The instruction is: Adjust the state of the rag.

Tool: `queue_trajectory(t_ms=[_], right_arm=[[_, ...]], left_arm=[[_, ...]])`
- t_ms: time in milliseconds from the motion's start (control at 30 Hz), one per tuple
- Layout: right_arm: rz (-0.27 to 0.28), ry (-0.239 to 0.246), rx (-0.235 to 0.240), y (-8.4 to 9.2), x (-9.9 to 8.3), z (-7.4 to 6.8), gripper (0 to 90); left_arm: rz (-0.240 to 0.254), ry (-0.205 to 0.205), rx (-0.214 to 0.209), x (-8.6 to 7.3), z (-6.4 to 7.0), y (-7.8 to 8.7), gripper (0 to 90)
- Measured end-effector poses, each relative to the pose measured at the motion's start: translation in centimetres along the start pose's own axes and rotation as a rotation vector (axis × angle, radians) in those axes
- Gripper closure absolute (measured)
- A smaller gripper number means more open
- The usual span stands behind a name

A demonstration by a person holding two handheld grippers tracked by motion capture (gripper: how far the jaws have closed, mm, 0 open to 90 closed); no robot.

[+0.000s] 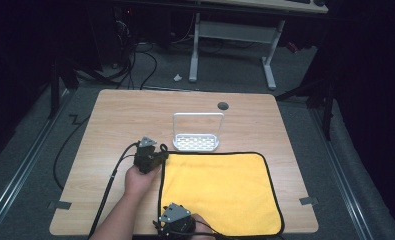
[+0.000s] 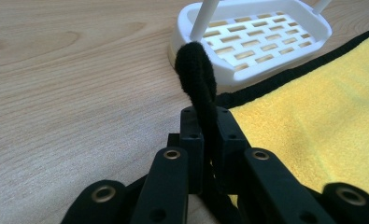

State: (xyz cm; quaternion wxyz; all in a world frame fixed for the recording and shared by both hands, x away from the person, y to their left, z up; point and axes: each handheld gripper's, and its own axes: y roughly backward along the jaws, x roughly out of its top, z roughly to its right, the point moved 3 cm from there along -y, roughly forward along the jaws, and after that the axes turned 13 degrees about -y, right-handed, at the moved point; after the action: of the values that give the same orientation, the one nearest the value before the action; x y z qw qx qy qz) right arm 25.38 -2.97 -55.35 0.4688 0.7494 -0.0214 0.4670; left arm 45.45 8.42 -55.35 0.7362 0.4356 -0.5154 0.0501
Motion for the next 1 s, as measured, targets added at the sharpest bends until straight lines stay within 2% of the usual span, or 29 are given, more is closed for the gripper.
queue_trajectory(t_ms=[233,300,567,633,700,733,767,833,933,1000], right_arm=[[0.01,0.011,-0.047,0.3,0.1,0.7,75.9],[0.007,0.023,-0.063,0.4,0.1,1.0,81.3],[0.073,0.023,-0.064,1.7,0.6,1.3,82.6],[0.098,0.026,-0.057,2.1,0.8,1.2,82.6],[0.114,0.035,-0.051,2.5,1.1,1.0,82.6],[0.123,0.038,-0.049,2.6,1.3,0.9,82.6],[0.129,0.042,-0.048,2.7,1.4,0.9,82.6],[0.14,0.043,-0.044,2.8,1.9,0.6,82.6],[0.165,0.053,-0.032,3.1,2.7,0.1,82.6],[0.18,0.061,-0.013,3.1,3.3,-0.6,82.6]], left_arm=[[0.001,0.001,-0.001,0.0,0.0,0.0,83.8],[0.002,0.001,-0.002,0.0,0.0,0.0,83.9],[0.029,0.021,-0.016,-0.1,-0.1,0.3,84.0],[0.034,0.006,-0.025,-0.1,0.1,0.6,84.2],[0.05,0.04,-0.019,-0.3,0.0,1.0,84.4],[0.05,0.04,-0.019,-0.3,0.0,1.0,84.6],[0.081,0.086,-0.018,-0.4,-0.3,1.6,84.8],[0.107,0.124,-0.008,-0.7,-0.7,2.3,85.0],[0.135,0.149,0.002,-0.9,-1.3,3.4,85.0],[0.136,0.146,0.014,-1.2,-1.6,4.3,85.0]])
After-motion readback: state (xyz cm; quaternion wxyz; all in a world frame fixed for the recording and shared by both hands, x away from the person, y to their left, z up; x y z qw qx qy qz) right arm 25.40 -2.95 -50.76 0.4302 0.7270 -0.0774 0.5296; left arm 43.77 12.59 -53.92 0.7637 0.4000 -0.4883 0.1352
